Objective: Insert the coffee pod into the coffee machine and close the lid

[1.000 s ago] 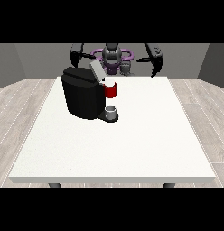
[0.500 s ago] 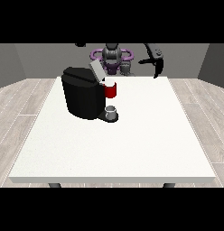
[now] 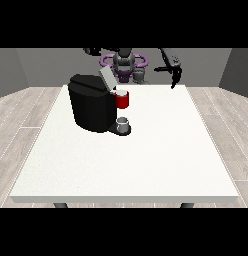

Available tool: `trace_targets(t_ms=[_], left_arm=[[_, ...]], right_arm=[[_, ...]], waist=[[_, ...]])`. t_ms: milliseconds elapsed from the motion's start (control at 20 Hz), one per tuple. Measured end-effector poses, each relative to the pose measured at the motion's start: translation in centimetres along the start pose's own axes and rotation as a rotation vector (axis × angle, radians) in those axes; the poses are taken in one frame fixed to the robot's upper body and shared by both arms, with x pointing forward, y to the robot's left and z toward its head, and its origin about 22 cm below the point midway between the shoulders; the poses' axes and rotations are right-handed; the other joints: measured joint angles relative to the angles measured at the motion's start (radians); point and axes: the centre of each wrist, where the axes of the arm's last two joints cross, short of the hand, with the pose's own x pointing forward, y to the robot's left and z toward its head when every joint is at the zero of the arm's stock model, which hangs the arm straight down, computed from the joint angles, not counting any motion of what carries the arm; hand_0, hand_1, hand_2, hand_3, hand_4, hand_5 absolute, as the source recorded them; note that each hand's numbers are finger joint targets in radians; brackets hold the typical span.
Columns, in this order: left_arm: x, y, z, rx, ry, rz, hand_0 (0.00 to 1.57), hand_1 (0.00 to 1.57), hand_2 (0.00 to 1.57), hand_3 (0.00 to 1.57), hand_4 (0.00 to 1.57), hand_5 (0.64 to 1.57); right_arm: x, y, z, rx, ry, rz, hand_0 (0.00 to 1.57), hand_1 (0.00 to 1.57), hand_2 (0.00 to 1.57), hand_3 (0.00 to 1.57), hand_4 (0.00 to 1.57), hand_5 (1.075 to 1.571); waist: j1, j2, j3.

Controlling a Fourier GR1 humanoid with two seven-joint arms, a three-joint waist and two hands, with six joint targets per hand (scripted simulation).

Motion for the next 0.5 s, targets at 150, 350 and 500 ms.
trace_targets(t_ms=[150, 350, 500], left_arm=[[1.0, -1.1, -0.4, -0.028, -0.023, -0.009, 0.00, 0.00, 0.00, 0.00, 0.23, 1.571], [2.4, -1.4, -0.6, -0.057, -0.062, -0.022, 0.00, 0.00, 0.00, 0.00, 0.38, 1.571], [2.6, -1.1, 0.0, -0.056, -0.090, -0.035, 0.00, 0.00, 0.00, 0.00, 0.38, 1.571]], right_arm=[[0.5, 0.2, -1.0, -0.031, 0.005, 0.032, 0.00, 0.00, 0.00, 0.00, 0.21, 1.571], [0.6, 0.2, -2.6, -0.056, 0.007, 0.086, 0.00, 0.00, 0.00, 0.00, 0.34, 1.571], [0.7, -0.4, -4.0, -0.081, 0.000, 0.099, 0.00, 0.00, 0.00, 0.00, 0.33, 1.571]], waist=[[0.030, 0.015, 0.0001], [0.064, 0.047, 0.0000], [0.074, 0.083, 0.0000]])
